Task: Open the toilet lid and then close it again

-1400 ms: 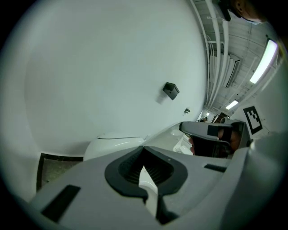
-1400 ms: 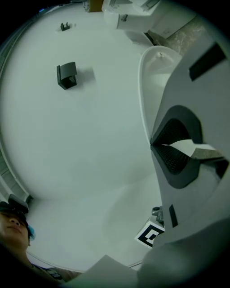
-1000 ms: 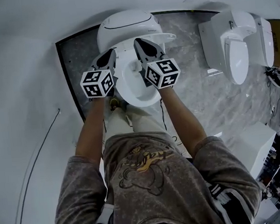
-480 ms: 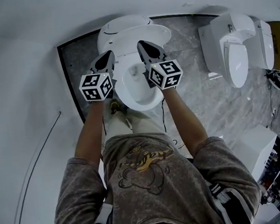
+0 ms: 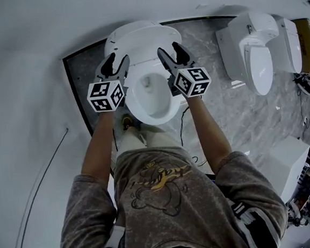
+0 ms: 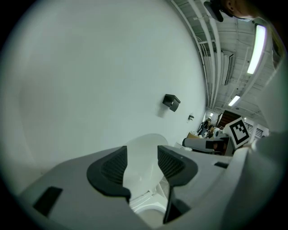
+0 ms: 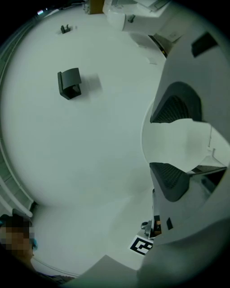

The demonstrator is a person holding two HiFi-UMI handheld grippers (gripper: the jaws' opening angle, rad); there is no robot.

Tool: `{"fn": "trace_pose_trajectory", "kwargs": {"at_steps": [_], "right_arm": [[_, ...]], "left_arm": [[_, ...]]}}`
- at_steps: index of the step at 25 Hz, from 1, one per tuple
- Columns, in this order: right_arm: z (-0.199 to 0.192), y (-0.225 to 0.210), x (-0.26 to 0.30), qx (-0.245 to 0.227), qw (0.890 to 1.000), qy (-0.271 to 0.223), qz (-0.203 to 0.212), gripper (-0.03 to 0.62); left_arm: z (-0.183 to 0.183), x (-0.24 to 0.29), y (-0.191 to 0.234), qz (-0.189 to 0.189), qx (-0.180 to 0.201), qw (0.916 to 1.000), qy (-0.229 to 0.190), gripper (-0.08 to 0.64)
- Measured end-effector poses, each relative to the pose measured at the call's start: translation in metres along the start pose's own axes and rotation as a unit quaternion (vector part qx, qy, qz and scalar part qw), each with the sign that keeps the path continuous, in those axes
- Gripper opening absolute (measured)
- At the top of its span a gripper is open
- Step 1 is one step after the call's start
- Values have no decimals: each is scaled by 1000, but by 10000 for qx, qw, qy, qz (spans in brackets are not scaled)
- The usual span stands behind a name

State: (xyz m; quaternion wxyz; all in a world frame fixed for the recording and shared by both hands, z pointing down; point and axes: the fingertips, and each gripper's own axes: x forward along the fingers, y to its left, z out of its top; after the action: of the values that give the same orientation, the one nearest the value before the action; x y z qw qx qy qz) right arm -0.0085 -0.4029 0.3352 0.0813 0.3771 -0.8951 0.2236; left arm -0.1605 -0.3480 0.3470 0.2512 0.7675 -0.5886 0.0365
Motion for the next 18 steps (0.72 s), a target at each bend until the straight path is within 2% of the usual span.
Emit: {"fn": "trace_pose_trajectory", "kwargs": {"at_steps": [2,10,18], "right_arm": [[3,-8,5,-16,10000,44,19,278],[26,-40,45,-607,9971,363,286,279],[11,-44,75,-738,9924,843,501,278]], "left_arm": [[4,3,1,-8,51,10000,14,221],[14,34,17,-13,208,9996,175,224],[5,63,23,-71,188,9989,428,224]]}}
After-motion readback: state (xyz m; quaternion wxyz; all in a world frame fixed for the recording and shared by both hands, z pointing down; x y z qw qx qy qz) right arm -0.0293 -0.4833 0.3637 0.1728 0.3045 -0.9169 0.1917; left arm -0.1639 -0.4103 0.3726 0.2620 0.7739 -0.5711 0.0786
